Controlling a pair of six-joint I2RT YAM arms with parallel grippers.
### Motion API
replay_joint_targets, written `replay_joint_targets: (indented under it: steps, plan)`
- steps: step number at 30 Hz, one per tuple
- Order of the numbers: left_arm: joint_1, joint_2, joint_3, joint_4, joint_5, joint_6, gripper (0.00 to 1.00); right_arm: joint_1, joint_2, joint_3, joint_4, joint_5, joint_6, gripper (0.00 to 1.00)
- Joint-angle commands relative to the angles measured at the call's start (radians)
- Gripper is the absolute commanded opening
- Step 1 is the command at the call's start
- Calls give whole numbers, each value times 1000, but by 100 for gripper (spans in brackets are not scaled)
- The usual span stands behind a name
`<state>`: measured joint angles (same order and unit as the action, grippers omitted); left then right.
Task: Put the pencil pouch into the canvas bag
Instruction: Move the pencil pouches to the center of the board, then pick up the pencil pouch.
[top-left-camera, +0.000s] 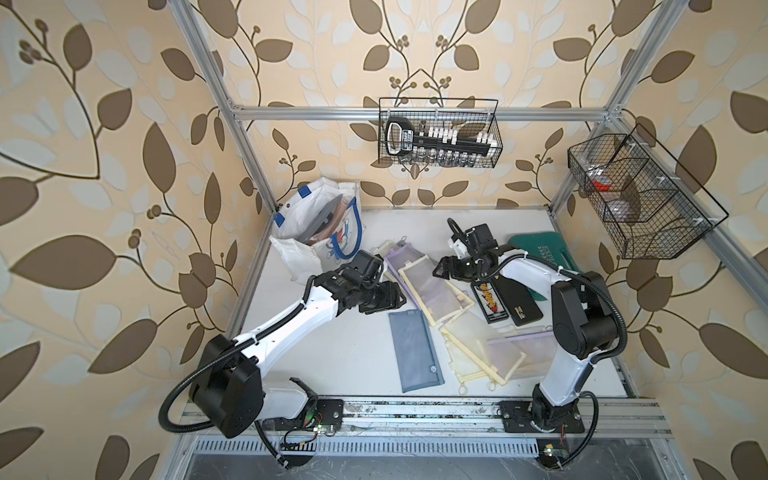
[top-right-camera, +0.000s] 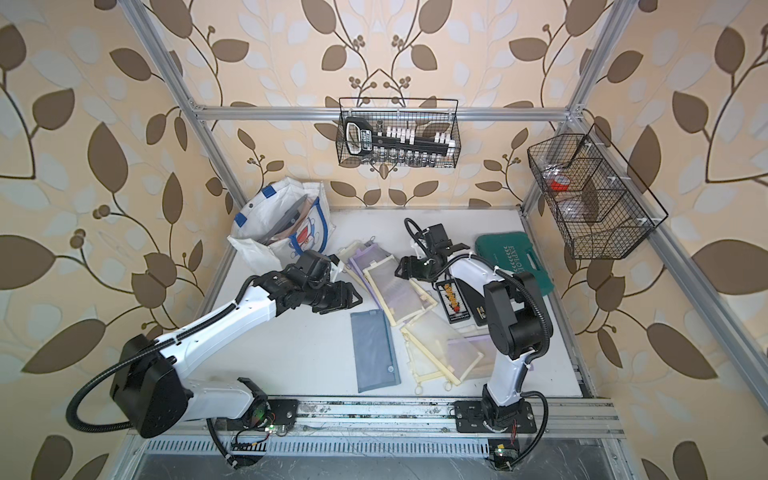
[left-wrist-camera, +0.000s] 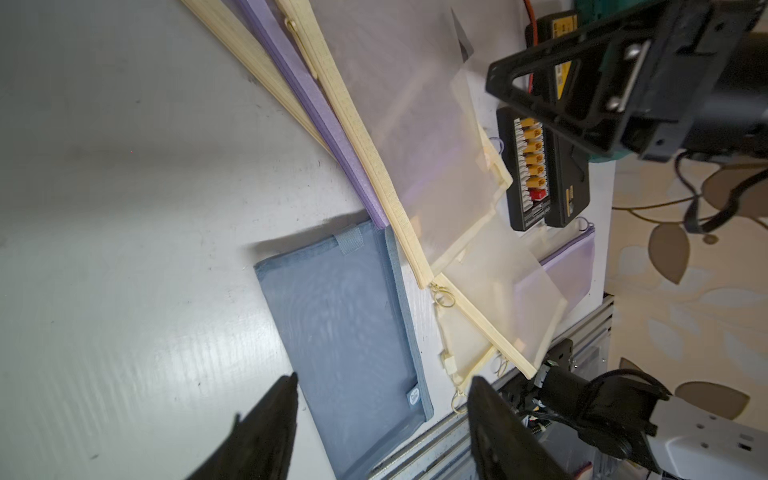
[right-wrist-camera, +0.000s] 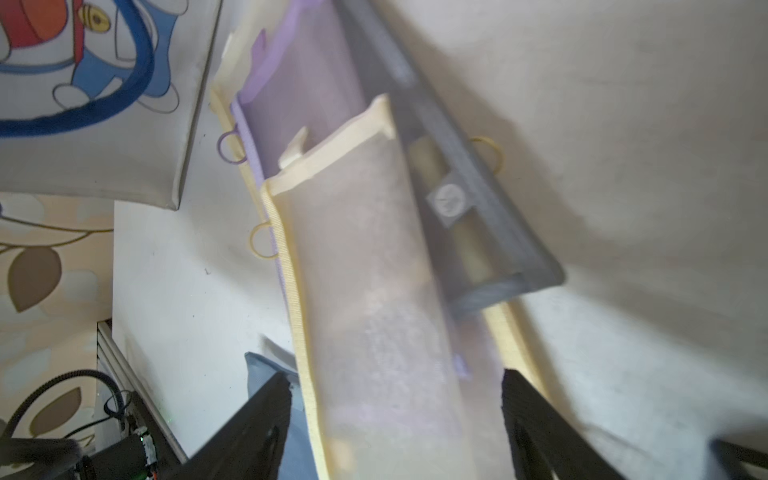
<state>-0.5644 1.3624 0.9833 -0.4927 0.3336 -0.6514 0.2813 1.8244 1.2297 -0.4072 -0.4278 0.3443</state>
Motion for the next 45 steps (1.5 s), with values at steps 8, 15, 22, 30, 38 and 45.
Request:
replay_joint_targets:
  steps: [8, 15, 22, 30, 38, 45]
  plan:
    - [-12, 209, 16, 302, -5, -132, 54, 3, 34, -108, 35, -184, -17, 71]
    - [-11, 349, 65, 384, 6, -139, 49, 7, 21, -130, 51, -211, -27, 51]
    - [-11, 431, 91, 442, 55, -163, 46, 27, -17, -131, 29, -194, -45, 13]
    - [-13, 414, 62, 489, 90, -168, 45, 37, -87, -148, 9, -207, -45, 15]
    - [-18, 416, 48, 562, 127, -191, 45, 76, -99, -155, 37, -246, -18, 18]
    - [-13, 304, 35, 486, 140, -168, 46, 77, -162, -129, 4, -229, -22, 0]
